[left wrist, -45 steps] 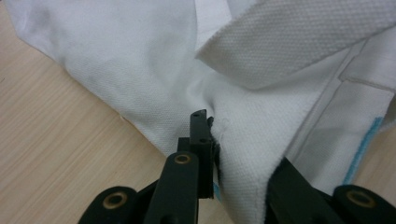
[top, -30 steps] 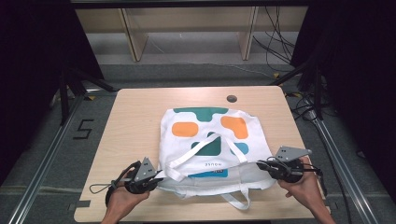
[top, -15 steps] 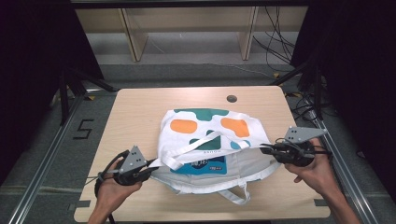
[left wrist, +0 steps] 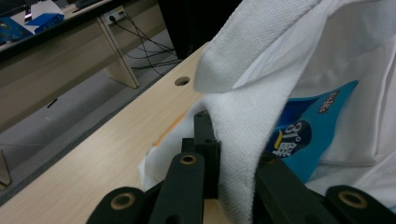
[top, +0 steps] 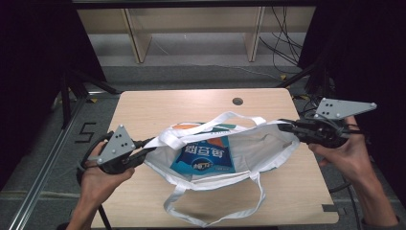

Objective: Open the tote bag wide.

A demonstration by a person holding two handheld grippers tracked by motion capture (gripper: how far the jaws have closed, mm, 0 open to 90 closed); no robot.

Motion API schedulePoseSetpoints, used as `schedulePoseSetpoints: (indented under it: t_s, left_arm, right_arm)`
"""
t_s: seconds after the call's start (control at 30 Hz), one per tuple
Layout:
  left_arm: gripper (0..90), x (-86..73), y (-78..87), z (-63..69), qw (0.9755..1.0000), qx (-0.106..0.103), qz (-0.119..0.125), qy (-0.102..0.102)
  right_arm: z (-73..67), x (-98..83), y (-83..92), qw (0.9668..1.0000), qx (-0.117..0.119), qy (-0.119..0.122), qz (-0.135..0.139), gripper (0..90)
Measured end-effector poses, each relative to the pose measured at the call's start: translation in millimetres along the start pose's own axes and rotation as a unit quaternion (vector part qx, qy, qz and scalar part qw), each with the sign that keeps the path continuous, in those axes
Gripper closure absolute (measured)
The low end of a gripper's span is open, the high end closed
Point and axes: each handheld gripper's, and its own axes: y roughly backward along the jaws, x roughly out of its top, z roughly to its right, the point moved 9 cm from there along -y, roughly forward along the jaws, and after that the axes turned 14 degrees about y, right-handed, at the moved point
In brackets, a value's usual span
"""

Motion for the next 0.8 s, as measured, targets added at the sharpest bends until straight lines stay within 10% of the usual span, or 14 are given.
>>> schedulePoseSetpoints:
  t_s: [0.3, 0.33, 0.53, 0.8]
  left_arm:
    - [86.6, 49.4, 13.9, 12.3, 0.998, -0.042, 0.046, -0.012]
    - [86.6, 51.9, 6.1, 3.6, 0.9973, -0.025, 0.062, 0.029]
    - [86.5, 37.0, -15.6, -22.8, 0.9981, -0.017, 0.041, 0.041]
    - [86.3, 12.7, -26.4, -25.8, 0.9973, -0.034, 0.023, 0.06]
  right_arm:
    - [23.9, 30.0, 22.2, 0.9998, -0.003, 0.007, 0.019, 88.5]
    - [31.8, 31.4, 18.1, 0.9996, -0.01, -0.001, 0.026, 88.5]
    - [46.6, 21.7, -4.6, 0.9994, -0.009, -0.027, 0.018, 88.5]
    - [43.5, 2.2, -20.2, 0.999, 0.004, -0.044, -0.004, 88.4]
